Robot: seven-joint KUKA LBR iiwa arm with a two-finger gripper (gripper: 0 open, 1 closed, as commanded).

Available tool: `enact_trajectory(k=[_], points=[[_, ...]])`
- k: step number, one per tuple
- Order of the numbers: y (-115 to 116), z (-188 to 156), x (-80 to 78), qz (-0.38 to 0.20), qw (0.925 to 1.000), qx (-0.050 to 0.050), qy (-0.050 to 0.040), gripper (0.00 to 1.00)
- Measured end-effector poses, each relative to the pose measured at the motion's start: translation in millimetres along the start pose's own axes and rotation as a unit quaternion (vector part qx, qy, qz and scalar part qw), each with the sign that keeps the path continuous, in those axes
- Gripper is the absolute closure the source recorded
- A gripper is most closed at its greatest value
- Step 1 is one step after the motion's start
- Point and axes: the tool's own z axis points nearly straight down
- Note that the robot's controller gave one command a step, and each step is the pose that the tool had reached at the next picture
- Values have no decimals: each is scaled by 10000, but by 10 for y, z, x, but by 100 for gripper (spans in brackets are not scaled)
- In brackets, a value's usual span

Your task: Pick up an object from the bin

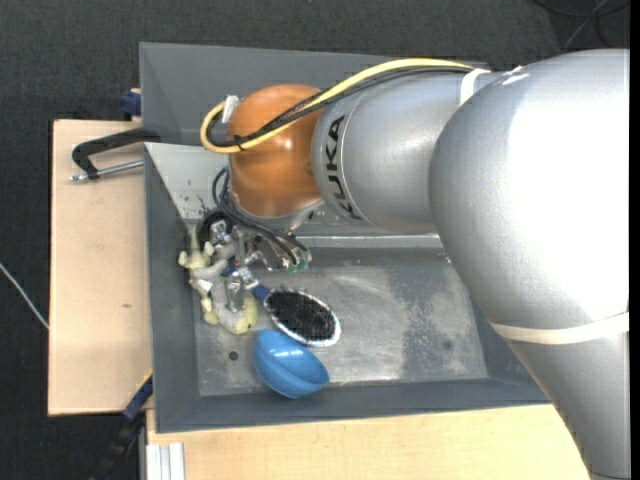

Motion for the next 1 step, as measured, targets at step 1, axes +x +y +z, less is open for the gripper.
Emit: enact_trajectory(k=[1], points=[[-19, -1419, 36, -1518, 9884, 41, -12, 100]])
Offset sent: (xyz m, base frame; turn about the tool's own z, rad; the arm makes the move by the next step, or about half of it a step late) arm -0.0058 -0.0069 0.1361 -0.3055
